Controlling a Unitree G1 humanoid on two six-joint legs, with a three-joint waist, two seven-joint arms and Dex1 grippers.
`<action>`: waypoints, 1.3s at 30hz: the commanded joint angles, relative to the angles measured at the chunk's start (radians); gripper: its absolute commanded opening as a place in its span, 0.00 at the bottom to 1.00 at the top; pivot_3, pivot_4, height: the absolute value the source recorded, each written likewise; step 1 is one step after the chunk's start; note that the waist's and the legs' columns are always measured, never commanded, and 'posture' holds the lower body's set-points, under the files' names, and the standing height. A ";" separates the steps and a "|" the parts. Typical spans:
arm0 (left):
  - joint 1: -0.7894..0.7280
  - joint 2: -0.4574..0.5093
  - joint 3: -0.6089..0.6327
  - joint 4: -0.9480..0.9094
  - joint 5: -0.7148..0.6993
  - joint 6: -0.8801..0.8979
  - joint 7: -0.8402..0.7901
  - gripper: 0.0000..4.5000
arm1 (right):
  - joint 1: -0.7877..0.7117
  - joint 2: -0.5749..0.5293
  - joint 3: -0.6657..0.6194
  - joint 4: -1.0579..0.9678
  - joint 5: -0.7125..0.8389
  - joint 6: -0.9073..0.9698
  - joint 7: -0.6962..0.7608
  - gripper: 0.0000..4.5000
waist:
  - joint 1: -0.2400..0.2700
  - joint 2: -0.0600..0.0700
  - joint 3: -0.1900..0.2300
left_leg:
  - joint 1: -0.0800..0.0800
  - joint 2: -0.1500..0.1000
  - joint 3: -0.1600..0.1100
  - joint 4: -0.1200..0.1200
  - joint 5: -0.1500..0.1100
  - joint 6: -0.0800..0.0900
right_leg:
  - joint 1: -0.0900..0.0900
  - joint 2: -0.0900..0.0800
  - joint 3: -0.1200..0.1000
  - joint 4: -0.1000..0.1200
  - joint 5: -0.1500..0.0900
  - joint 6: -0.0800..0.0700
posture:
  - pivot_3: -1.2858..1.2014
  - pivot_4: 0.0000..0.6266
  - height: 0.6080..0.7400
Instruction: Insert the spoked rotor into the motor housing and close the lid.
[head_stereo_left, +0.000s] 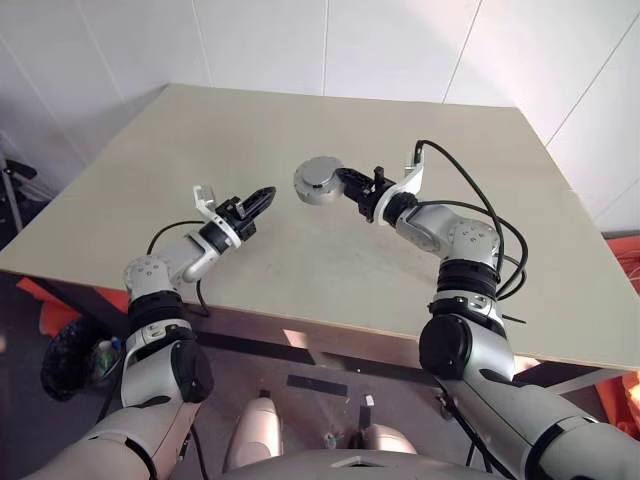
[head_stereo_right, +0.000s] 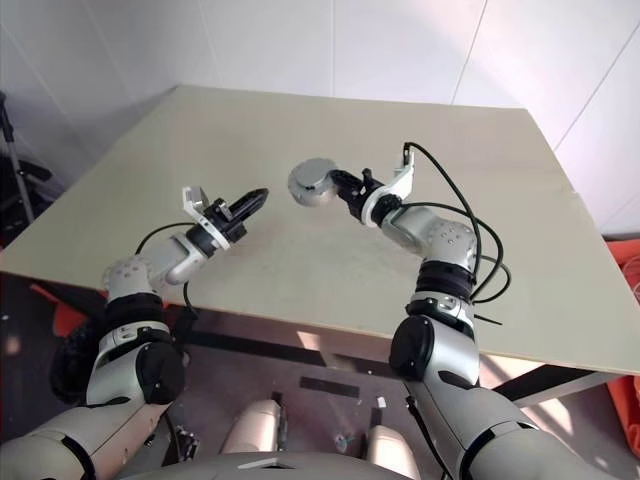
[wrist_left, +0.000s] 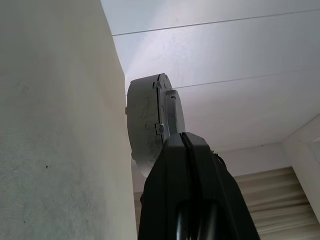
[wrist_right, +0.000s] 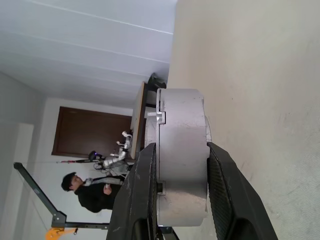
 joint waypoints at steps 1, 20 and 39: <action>-0.006 -0.007 -0.036 -0.027 0.018 -0.036 -0.008 0.00 | -0.037 -0.004 0.001 -0.054 0.058 -0.010 0.020 0.27 | 0.000 0.000 0.000 | 0.000 0.000 0.000 0.000 0.000 0.000 | 0.000 0.000 0.000 0.000 0.000 0.000 | 0.52 0.00 1.00; 0.019 -0.008 -0.171 -0.092 0.104 -0.142 -0.108 0.33 | -0.020 -0.006 0.046 -0.066 0.039 -0.054 0.024 0.27 | -0.001 0.000 0.000 | -0.001 0.000 0.000 0.002 0.000 0.000 | 0.000 0.000 0.000 0.001 0.000 0.001 | 0.52 0.00 1.00; -0.066 -0.043 -0.033 0.060 -0.081 -0.025 -0.056 0.97 | -0.028 0.012 0.028 -0.101 0.167 0.052 -0.028 0.27 | -0.001 0.000 0.000 | -0.002 0.000 0.000 0.008 0.000 0.000 | 0.001 -0.001 0.000 0.003 0.001 0.002 | 0.52 0.00 1.00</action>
